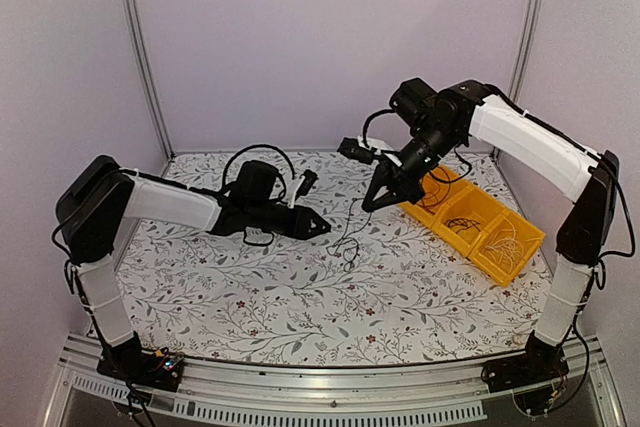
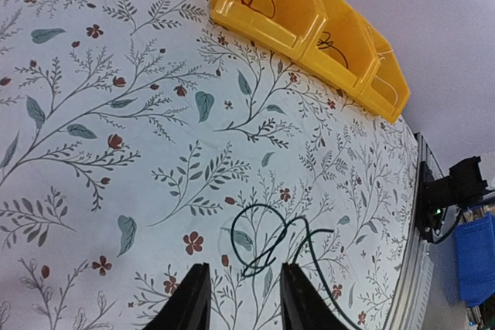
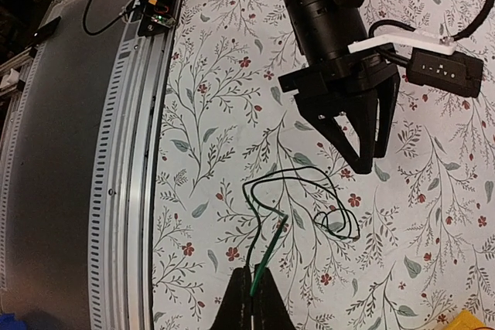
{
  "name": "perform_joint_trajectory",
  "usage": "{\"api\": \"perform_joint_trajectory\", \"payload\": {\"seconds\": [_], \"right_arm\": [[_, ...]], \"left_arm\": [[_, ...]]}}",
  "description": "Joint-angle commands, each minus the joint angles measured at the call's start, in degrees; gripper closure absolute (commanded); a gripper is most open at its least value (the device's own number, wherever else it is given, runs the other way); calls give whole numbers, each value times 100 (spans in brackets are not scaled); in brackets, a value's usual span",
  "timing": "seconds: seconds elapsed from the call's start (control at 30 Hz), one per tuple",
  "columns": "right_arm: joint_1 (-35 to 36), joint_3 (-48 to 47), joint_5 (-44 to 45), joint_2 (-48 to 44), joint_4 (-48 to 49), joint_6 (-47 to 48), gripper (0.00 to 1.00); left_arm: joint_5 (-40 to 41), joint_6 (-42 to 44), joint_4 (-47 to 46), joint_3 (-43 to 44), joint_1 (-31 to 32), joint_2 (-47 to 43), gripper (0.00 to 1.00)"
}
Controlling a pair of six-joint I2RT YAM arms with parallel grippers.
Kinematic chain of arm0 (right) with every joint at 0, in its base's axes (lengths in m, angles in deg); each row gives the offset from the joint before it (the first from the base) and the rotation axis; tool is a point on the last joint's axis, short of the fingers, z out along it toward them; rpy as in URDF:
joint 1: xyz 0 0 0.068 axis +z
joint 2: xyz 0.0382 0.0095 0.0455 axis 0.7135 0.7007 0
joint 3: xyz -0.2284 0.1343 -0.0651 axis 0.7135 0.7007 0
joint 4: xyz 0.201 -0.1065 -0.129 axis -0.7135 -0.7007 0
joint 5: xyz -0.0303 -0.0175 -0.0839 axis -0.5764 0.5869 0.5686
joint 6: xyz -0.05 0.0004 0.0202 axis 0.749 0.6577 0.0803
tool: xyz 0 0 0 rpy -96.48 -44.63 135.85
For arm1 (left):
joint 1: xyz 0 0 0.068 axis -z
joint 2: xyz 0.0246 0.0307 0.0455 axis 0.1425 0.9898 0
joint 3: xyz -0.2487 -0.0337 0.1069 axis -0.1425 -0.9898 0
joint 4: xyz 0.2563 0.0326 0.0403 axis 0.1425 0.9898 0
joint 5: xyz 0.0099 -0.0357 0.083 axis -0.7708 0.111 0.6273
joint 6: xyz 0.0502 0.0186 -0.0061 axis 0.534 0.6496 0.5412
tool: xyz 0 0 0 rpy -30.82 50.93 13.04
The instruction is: Untangle the cables
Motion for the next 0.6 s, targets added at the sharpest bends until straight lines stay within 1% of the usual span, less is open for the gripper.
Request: {"api": "perform_joint_trajectory", "payload": {"seconds": [0.0, 0.2, 0.33, 0.47, 0.57], "right_arm": [[-2, -294, -58, 57, -75, 86, 100], [58, -330, -33, 177, -54, 51, 100], [65, -262, -51, 182, -50, 41, 100], [66, -244, -81, 195, -50, 33, 100], [66, -235, -118, 212, -50, 33, 100]], "left_arm": [[-352, -82, -331, -30, 95, 219, 70], [-555, -152, -407, -90, 258, 447, 67], [-532, -174, 23, 110, 338, 661, 61], [-641, -61, 454, 259, 431, 757, 60], [-948, -21, 695, 304, 489, 833, 60]]}}
